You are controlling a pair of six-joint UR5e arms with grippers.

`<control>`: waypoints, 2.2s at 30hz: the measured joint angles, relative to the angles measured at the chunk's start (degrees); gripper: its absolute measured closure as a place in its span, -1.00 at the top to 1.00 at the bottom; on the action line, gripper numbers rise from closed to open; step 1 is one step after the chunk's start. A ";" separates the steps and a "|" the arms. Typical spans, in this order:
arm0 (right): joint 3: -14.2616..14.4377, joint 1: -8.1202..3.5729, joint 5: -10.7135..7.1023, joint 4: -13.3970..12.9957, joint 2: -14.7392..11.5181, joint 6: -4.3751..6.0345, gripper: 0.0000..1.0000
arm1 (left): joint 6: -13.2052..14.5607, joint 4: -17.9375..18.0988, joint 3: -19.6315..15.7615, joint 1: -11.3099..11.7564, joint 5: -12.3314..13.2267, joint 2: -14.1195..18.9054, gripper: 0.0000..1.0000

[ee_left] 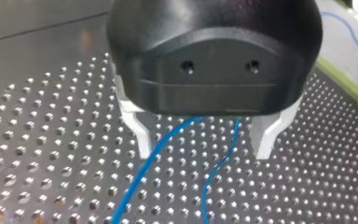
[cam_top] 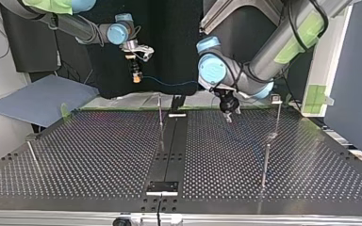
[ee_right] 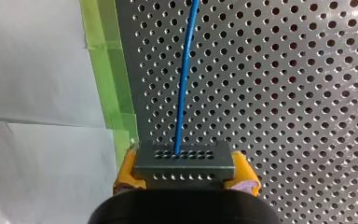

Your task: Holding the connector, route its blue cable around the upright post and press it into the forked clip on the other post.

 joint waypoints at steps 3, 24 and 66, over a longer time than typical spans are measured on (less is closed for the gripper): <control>0.01 -0.01 0.00 0.06 0.00 0.00 -1.00 | 0.01 -0.05 0.01 0.05 0.33 0.15 1.00; 0.01 -0.02 0.00 -0.20 0.00 0.12 -1.00 | -0.67 -0.44 -0.07 0.32 -0.49 2.36 1.00; 0.00 0.15 -0.59 -0.96 0.01 0.34 -1.00 | 1.06 -4.05 3.06 2.65 -1.07 11.92 1.00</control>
